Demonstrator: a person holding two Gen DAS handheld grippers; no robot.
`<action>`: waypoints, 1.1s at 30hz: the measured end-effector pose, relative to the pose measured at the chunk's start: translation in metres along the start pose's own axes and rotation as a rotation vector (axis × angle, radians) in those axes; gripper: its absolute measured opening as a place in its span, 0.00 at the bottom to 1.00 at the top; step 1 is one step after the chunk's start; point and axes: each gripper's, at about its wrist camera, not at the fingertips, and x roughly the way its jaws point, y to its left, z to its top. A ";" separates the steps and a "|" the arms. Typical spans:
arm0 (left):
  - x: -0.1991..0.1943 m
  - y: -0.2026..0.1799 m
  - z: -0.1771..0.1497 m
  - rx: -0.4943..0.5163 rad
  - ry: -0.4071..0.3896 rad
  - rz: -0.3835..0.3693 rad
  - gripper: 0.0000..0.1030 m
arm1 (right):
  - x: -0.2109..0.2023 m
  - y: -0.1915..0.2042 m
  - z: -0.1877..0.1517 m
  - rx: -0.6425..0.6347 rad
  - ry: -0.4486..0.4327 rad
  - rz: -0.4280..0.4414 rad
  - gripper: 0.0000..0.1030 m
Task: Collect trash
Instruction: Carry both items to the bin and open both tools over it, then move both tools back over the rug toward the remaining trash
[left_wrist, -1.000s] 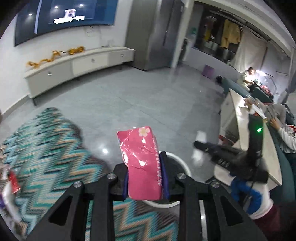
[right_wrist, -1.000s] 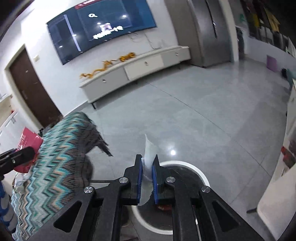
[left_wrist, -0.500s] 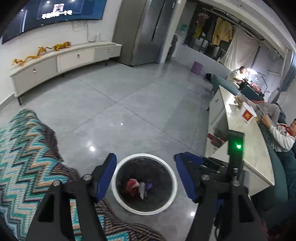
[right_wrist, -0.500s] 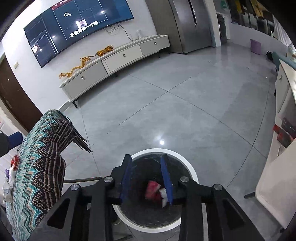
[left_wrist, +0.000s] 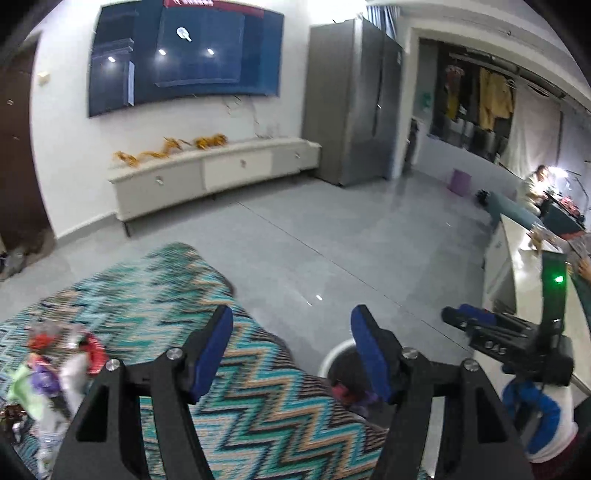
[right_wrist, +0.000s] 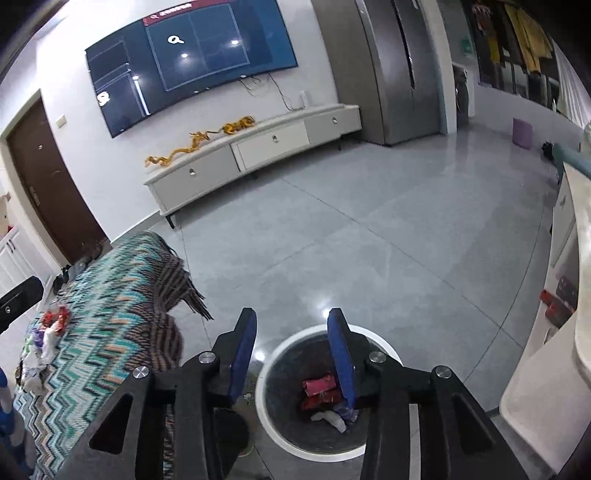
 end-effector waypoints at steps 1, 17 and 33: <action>-0.006 0.004 -0.001 0.002 -0.016 0.021 0.63 | -0.004 0.006 0.001 -0.009 -0.006 0.006 0.40; -0.098 0.072 -0.018 -0.044 -0.126 0.210 0.63 | -0.040 0.118 0.008 -0.204 -0.052 0.112 0.42; -0.175 0.176 -0.074 -0.268 -0.154 0.321 0.63 | -0.072 0.235 0.004 -0.403 -0.087 0.206 0.43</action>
